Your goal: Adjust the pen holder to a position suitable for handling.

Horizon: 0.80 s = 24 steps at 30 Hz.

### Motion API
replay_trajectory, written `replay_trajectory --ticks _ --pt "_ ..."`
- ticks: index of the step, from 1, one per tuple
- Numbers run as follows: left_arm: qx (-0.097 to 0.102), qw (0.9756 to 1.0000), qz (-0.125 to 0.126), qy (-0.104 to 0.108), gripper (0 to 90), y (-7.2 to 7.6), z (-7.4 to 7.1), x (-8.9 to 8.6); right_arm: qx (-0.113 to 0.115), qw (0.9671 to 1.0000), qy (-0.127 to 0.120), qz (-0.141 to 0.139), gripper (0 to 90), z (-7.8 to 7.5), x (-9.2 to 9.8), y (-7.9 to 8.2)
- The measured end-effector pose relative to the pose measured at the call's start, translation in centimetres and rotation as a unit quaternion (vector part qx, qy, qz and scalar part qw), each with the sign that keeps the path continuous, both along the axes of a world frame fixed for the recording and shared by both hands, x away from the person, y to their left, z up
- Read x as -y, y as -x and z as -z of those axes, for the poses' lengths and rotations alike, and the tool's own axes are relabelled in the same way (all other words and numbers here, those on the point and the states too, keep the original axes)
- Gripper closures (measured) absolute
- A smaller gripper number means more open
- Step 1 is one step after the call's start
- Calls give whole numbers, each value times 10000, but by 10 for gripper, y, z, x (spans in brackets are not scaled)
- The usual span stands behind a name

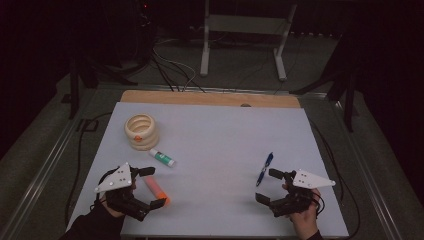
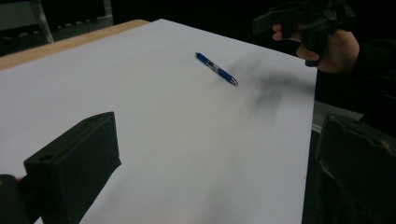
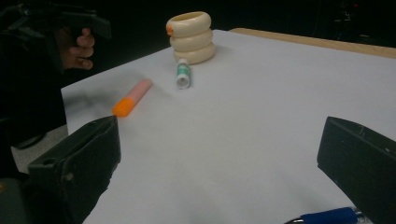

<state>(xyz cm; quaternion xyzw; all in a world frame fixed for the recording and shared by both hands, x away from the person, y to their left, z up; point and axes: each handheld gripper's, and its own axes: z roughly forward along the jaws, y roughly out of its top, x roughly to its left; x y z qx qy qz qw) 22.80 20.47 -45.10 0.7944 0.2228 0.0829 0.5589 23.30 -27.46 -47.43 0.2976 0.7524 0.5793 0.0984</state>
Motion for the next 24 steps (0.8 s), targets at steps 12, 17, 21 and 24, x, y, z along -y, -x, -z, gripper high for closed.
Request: replay_trajectory --ticks 12,17,21,24 --pt "-24 9998 -141 110 0 -14 -20 -7 -7 10000 -64 21 0 0 1 1" --pt "-52 9995 -269 140 0 -22 -27 -12 -11 10000 -63 12 0 0 1 1" --pt "-46 9991 -413 118 0 -29 -30 -14 -21 10000 -75 24 0 1 1 1" --pt "-84 9986 -503 152 0 -33 -32 -16 -12 10000 -65 19 0 1 1 1"
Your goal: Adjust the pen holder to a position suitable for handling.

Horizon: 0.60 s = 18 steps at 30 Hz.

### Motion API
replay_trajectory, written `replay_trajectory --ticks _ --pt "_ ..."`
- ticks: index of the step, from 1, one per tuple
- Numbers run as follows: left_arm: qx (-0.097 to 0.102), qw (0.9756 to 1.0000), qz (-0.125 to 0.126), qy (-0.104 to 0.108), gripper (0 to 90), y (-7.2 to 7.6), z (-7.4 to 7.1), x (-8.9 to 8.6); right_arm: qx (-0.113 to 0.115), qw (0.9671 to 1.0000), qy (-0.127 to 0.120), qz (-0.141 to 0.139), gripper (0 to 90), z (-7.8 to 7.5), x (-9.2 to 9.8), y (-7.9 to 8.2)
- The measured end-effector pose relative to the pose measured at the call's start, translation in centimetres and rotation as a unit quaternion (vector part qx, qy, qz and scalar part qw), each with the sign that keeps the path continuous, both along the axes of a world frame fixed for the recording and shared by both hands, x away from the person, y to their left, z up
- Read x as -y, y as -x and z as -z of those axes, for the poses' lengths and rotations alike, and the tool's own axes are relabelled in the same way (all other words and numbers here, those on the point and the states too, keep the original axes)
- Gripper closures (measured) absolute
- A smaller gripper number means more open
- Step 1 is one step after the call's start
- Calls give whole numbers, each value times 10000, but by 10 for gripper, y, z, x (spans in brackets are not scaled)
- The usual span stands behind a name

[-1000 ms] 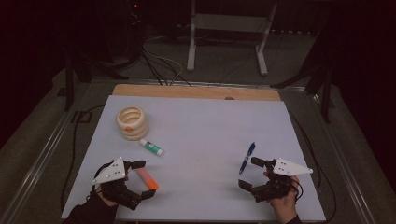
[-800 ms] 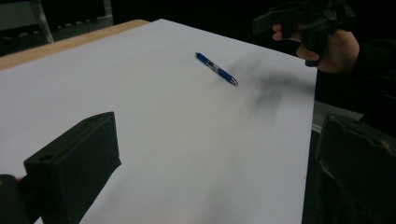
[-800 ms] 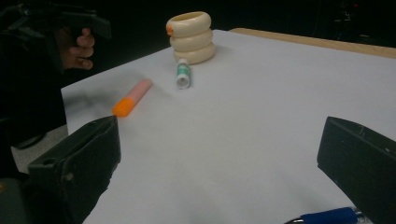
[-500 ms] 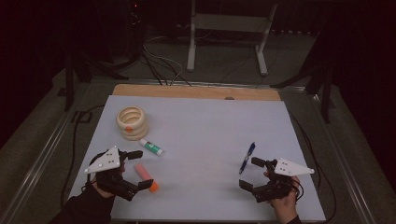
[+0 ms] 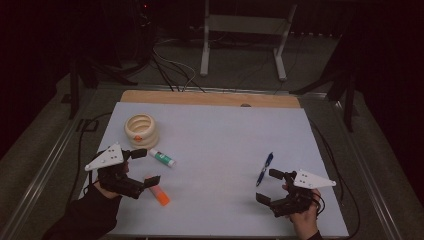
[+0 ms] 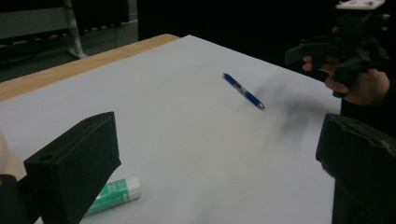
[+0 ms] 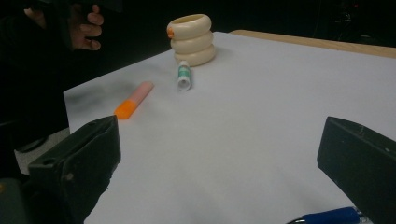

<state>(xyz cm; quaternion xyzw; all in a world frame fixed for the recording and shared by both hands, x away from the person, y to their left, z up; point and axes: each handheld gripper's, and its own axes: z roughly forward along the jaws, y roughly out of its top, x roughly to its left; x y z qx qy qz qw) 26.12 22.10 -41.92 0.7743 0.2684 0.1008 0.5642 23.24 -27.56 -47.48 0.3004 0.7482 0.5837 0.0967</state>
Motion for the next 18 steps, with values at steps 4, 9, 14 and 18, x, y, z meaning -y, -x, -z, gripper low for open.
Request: replay_trajectory --ticks 4,9,14,18 --pt "8 9996 -248 -101 0 -6 -1 -3 -7 10000 5 1 0 0 0 0" --pt "-3 9982 -580 -136 0 -14 -1 -11 -4 10000 -2 4 0 0 0 1" --pt "46 9966 -814 -133 0 -22 -6 -18 -10 10000 -24 -1 0 0 0 0" --pt "85 9951 -977 -116 0 -28 -12 -23 -6 10000 -9 1 0 0 0 0"
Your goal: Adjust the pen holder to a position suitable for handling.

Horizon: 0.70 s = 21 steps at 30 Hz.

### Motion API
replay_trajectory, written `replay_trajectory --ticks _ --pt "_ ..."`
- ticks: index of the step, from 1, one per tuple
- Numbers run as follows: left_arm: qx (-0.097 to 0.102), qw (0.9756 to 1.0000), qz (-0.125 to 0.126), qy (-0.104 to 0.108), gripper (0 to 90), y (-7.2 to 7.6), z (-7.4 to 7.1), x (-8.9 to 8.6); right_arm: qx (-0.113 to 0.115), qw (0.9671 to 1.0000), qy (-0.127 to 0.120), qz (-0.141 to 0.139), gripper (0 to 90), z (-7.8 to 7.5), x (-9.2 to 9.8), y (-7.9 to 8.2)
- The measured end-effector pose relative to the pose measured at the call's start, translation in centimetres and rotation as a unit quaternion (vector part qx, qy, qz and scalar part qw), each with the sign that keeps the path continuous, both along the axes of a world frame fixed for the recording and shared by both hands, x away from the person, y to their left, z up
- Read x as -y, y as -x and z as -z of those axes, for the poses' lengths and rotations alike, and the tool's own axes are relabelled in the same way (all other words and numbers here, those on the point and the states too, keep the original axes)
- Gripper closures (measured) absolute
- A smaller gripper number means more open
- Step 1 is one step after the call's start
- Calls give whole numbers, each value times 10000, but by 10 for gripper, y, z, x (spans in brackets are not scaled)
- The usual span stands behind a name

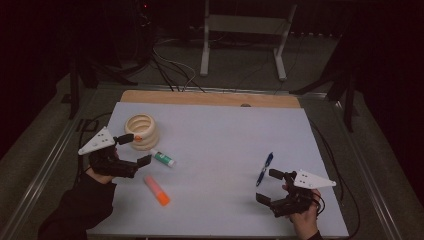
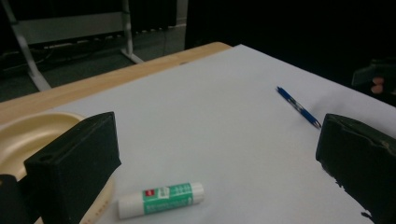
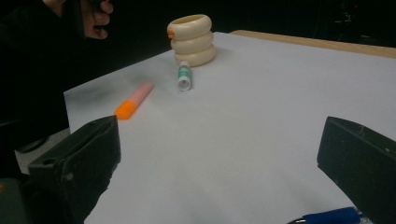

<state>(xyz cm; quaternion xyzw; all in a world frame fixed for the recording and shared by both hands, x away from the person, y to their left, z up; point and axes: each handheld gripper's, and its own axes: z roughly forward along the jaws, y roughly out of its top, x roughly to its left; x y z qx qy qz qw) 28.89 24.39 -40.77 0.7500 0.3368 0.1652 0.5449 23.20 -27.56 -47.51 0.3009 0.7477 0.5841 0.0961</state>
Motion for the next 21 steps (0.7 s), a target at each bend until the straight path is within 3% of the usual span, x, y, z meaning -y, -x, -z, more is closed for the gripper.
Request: replay_trajectory --ticks 12,21 --pt "-27 9985 -535 -89 1 -22 -7 -8 -9 10000 -1 -2 0 0 0 0" --pt "-77 9949 -985 -199 1 -43 -5 -10 -23 10000 8 -4 0 1 0 0"
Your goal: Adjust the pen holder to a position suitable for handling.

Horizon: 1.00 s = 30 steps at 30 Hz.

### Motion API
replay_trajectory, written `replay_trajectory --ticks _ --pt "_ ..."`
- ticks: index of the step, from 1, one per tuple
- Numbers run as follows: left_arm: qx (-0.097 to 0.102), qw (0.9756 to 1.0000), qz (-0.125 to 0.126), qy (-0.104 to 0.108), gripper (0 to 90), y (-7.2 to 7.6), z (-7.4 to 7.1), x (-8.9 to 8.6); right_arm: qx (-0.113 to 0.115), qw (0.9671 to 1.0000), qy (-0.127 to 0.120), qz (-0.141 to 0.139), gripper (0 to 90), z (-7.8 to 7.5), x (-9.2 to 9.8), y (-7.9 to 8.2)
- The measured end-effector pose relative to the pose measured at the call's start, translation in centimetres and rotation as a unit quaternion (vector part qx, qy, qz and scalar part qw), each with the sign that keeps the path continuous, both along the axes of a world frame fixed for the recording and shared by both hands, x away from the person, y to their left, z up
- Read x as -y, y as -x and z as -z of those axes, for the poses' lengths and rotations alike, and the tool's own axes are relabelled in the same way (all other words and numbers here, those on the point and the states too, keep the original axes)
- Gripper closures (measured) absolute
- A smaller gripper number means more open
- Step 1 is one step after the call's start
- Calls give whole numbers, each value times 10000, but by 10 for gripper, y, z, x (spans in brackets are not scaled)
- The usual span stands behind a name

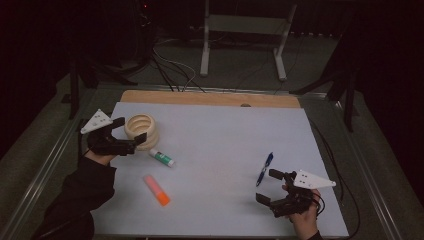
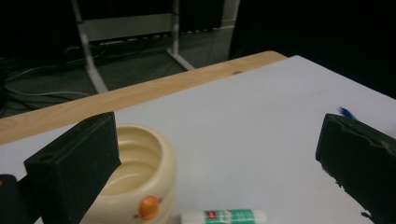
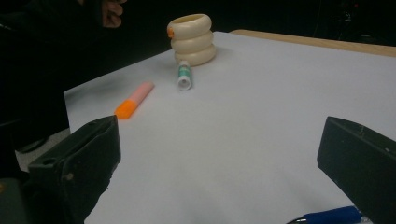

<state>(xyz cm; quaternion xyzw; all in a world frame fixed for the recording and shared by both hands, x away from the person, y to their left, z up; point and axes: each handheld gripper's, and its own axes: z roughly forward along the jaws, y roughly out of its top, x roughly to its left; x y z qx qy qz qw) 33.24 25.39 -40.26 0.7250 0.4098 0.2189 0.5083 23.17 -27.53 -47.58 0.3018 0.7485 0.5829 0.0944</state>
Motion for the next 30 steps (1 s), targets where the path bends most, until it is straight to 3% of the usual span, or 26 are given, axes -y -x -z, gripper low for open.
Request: replay_trajectory --ticks 10,20,26,30 --pt "-313 9978 -573 -72 22 -21 13 -9 11 10000 -27 -5 0 0 0 0" --pt "-656 9904 -1200 -224 27 -36 28 -18 -13 10000 -21 -9 0 0 0 0" --pt "-740 9879 -1354 -176 75 -43 33 -20 -23 10000 -17 -17 0 0 0 0" --pt "-839 9839 -1548 -299 157 -50 38 -20 -23 10000 3 -22 0 1 0 0"
